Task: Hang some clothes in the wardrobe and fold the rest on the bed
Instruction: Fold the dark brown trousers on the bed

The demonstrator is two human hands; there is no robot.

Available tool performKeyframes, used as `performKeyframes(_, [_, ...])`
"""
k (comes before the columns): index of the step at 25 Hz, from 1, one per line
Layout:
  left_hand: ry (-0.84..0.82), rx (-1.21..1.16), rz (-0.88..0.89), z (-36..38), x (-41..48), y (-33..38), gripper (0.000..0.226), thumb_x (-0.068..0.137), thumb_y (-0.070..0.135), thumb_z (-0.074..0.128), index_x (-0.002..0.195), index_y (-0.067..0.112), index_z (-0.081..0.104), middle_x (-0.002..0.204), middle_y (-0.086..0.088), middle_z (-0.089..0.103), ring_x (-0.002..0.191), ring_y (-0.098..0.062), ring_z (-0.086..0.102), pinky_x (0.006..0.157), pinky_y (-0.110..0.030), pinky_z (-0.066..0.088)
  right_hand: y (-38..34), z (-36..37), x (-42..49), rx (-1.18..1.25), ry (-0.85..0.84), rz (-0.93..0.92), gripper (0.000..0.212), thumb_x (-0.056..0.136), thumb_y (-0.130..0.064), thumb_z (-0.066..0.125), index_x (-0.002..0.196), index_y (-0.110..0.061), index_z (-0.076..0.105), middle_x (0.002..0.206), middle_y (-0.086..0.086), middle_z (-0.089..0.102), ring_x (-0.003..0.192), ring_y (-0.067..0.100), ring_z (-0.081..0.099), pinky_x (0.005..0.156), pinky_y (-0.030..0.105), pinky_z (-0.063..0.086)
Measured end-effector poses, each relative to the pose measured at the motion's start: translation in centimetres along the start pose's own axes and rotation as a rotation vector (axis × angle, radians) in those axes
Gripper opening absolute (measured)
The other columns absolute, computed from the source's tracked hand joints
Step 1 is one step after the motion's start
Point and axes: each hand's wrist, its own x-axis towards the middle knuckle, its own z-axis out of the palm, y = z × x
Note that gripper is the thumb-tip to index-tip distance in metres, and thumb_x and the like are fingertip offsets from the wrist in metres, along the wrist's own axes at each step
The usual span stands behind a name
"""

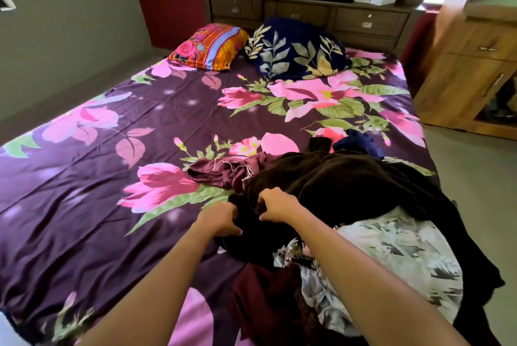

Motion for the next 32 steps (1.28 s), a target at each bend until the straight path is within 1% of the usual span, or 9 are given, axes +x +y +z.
performKeyframes(3, [0.04, 0.019, -0.034, 0.9, 1.6, 0.2, 0.047, 0.076, 0.04, 0.069, 0.112, 0.014, 0.057, 0.114, -0.008, 0.061, 0.107, -0.027, 0.056, 0.086, -0.036, 0.048, 0.4, 0.9, 1.2, -0.09, 0.124, -0.028, 0.054, 0.086, -0.031, 0.067, 0.131, -0.011, 0.045, 0.131, 0.011, 0.046, 0.121, 0.031, 0.044, 0.094, 0.042, 0.042])
performKeyframes(6, [0.111, -0.04, -0.072, 1.4, 3.3, -0.5, 0.044, 0.078, 0.033, 0.066, 0.115, 0.012, 0.054, 0.116, -0.009, 0.06, 0.11, -0.028, 0.056, 0.087, -0.037, 0.047, 0.7, 1.8, 2.6, -0.252, 0.19, -0.018, 0.074, 0.08, -0.044, 0.069, 0.138, -0.014, 0.035, 0.136, 0.014, 0.037, 0.125, 0.034, 0.037, 0.098, 0.045, 0.037])
performKeyframes(8, [0.156, -0.108, -0.069, 1.8, 4.1, -1.1, 0.046, 0.077, 0.031, 0.066, 0.116, 0.011, 0.052, 0.118, -0.01, 0.06, 0.11, -0.029, 0.055, 0.089, -0.038, 0.046, 0.7, 2.4, 3.4, -0.281, 0.175, 0.007, 0.064, 0.084, -0.037, 0.066, 0.135, -0.012, 0.037, 0.135, 0.014, 0.038, 0.124, 0.034, 0.039, 0.1, 0.046, 0.035])
performKeyframes(10, [0.172, -0.181, -0.054, 2.2, 4.5, -1.4, 0.052, 0.077, 0.031, 0.067, 0.123, 0.011, 0.05, 0.122, -0.011, 0.058, 0.114, -0.029, 0.053, 0.094, -0.038, 0.044, 0.2, 2.6, 3.8, -0.247, 0.237, 0.025, 0.037, 0.09, -0.019, 0.056, 0.125, -0.01, 0.046, 0.131, 0.013, 0.043, 0.121, 0.033, 0.042, 0.099, 0.046, 0.035])
performKeyframes(13, [0.255, -0.329, -0.038, 1.9, 4.5, -1.7, 0.054, 0.082, 0.029, 0.066, 0.129, 0.012, 0.048, 0.129, -0.01, 0.055, 0.12, -0.026, 0.049, 0.099, -0.039, 0.041, -0.1, 2.7, 4.0, -0.146, 0.359, 0.016, 0.03, 0.094, -0.006, 0.042, 0.124, -0.008, 0.044, 0.125, 0.012, 0.05, 0.114, 0.03, 0.051, 0.093, 0.041, 0.041])
performKeyframes(19, [0.497, -0.516, 0.12, -2.6, 2.5, -0.3, 0.051, 0.089, 0.022, 0.063, 0.135, 0.009, 0.046, 0.131, -0.009, 0.055, 0.12, -0.024, 0.051, 0.097, -0.025, 0.035, 0.3, -1.3, 2.7, 0.173, 0.704, -0.05, 0.026, 0.102, -0.015, 0.037, 0.121, -0.005, 0.052, 0.108, 0.011, 0.059, 0.095, 0.028, 0.058, 0.071, 0.034, 0.047])
performKeyframes(22, [0.587, -0.599, 0.182, -5.4, 0.6, 0.9, 0.054, 0.09, 0.028, 0.061, 0.139, 0.012, 0.044, 0.134, -0.006, 0.054, 0.121, -0.023, 0.051, 0.098, -0.028, 0.037, -1.3, -5.0, 0.7, 0.238, 0.856, -0.118, 0.028, 0.101, -0.015, 0.039, 0.12, -0.002, 0.055, 0.108, 0.013, 0.062, 0.096, 0.031, 0.061, 0.072, 0.041, 0.051])
performKeyframes(29, [0.68, -0.81, 0.284, -11.9, -5.6, 2.3, 0.044, 0.092, 0.025, 0.058, 0.134, 0.012, 0.049, 0.127, -0.006, 0.058, 0.118, -0.018, 0.054, 0.099, -0.028, 0.042, -6.6, -11.7, -5.1, 0.378, 1.138, -0.224, 0.026, 0.098, -0.015, 0.047, 0.113, 0.0, 0.062, 0.109, 0.015, 0.066, 0.099, 0.033, 0.063, 0.079, 0.044, 0.051])
performKeyframes(32, [0.717, -0.915, 0.295, -14.0, -9.2, 2.6, 0.034, 0.095, 0.023, 0.054, 0.126, 0.009, 0.055, 0.113, 0.0, 0.061, 0.107, -0.011, 0.055, 0.088, -0.013, 0.038, -9.6, -13.8, -8.0, 0.427, 1.283, -0.29, 0.025, 0.096, -0.013, 0.049, 0.11, 0.001, 0.064, 0.105, 0.016, 0.068, 0.095, 0.031, 0.065, 0.079, 0.037, 0.051])
